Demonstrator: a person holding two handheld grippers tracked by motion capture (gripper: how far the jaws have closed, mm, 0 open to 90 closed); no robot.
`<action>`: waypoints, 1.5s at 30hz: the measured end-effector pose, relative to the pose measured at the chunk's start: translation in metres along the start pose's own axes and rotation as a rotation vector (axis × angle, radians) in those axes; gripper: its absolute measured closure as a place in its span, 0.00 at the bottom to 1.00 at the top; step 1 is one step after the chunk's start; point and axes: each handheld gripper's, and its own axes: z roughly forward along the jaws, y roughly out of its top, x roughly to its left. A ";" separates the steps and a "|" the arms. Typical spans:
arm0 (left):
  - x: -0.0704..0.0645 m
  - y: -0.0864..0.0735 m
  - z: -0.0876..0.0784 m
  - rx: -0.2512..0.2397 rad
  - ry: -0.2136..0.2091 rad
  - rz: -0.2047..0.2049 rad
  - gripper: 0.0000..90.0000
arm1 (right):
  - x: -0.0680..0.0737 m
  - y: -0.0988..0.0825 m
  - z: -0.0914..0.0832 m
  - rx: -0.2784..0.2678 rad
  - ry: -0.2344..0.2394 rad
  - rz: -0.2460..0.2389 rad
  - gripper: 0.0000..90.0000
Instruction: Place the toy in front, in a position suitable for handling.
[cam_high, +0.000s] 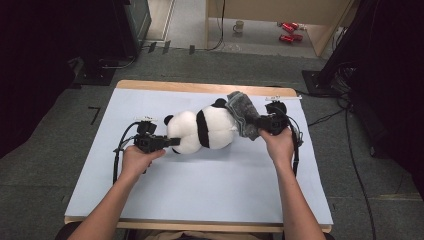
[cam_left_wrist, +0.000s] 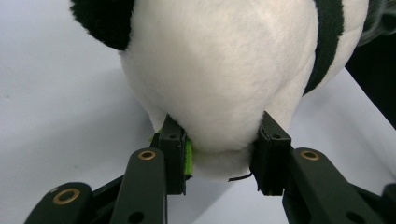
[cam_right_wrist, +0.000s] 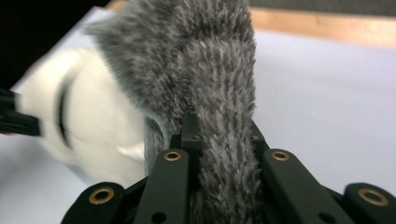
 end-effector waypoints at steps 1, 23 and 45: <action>-0.001 0.000 0.000 -0.003 0.000 -0.001 0.69 | 0.005 0.003 -0.004 -0.013 0.014 -0.006 0.87; -0.033 -0.004 0.001 -0.041 0.047 0.077 0.69 | 0.140 -0.010 0.060 0.106 0.297 -0.241 0.87; -0.016 0.000 -0.005 -0.022 0.023 0.036 0.69 | 0.083 -0.008 0.052 0.124 0.142 -0.174 0.87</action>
